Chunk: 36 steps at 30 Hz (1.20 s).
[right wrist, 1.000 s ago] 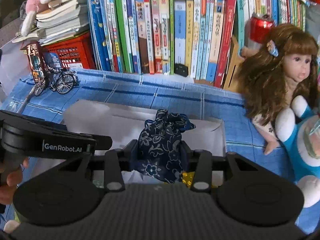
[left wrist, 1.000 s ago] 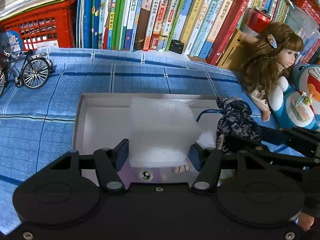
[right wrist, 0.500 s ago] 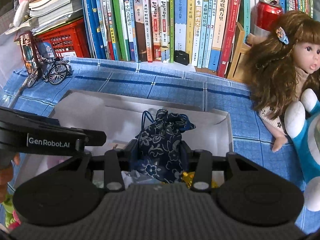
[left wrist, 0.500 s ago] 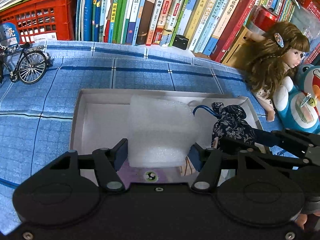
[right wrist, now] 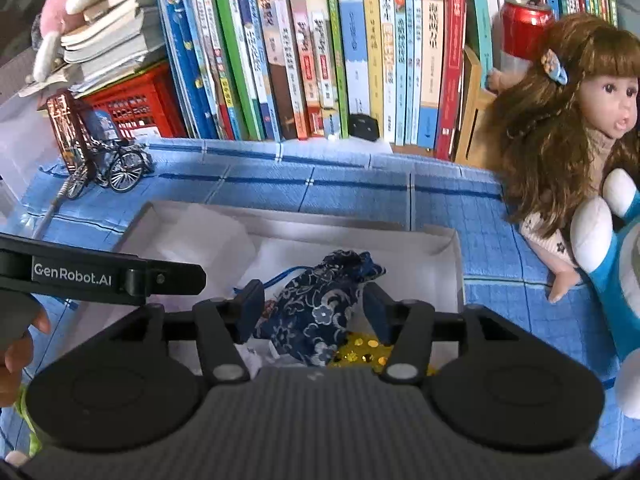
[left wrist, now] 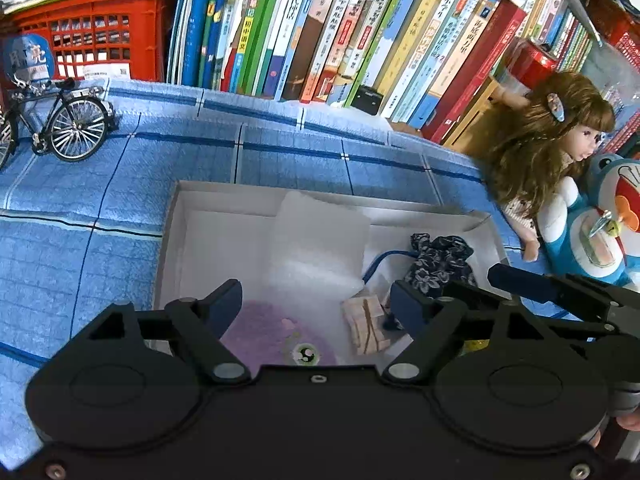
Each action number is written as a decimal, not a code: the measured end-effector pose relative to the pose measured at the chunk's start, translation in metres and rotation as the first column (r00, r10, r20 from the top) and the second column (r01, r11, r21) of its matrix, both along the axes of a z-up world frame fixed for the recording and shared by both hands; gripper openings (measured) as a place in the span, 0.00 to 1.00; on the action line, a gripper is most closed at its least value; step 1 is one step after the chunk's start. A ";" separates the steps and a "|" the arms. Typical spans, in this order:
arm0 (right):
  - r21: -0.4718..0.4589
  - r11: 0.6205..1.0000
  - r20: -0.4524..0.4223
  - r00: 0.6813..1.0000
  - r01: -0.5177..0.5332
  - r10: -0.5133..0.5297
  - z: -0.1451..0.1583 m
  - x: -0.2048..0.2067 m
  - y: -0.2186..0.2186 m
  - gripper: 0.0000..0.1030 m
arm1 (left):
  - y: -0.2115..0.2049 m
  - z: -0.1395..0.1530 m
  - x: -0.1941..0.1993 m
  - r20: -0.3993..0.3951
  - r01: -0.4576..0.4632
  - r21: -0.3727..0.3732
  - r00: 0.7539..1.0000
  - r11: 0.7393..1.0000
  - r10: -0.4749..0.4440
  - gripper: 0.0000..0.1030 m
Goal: Organize soft objects
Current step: 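Lower the foam block into the tray and open the left tool while the right tool releases the pouch, then move both tools back toward the paper cups and white plush rabbit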
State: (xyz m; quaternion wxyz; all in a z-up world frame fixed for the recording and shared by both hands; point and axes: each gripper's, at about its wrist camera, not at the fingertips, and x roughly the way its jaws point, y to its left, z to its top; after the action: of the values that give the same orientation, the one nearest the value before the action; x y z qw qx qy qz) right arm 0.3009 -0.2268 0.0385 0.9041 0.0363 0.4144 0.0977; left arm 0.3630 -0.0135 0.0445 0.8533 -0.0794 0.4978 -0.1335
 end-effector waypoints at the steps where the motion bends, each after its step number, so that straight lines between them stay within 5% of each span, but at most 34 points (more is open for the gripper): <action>1: -0.002 1.000 0.005 1.000 0.000 0.000 0.002 -0.001 0.000 0.68 | 0.000 0.002 -0.002 0.006 0.001 0.000 1.000 1.000 -0.001 0.78; 17: -0.096 0.995 0.125 0.991 -0.026 0.038 0.038 -0.054 0.009 0.75 | 0.000 0.049 -0.074 0.182 0.017 0.047 0.983 0.999 -0.025 0.81; 28: -0.212 0.976 0.279 0.953 -0.056 0.116 0.067 -0.112 0.021 0.82 | 0.012 0.079 -0.137 0.342 0.013 0.026 0.939 1.000 -0.021 0.83; 36: -0.205 0.977 0.370 0.920 -0.058 0.132 0.080 -0.158 0.022 0.83 | 0.031 0.092 -0.181 0.421 0.002 -0.017 0.907 1.000 0.006 0.84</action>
State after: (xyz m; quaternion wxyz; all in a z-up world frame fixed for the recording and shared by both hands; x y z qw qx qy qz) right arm 0.1427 -0.2049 0.1185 0.9608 -0.0901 0.2394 0.1068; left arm 0.1819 0.0180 0.1360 0.9400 -0.0565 0.3009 -0.1509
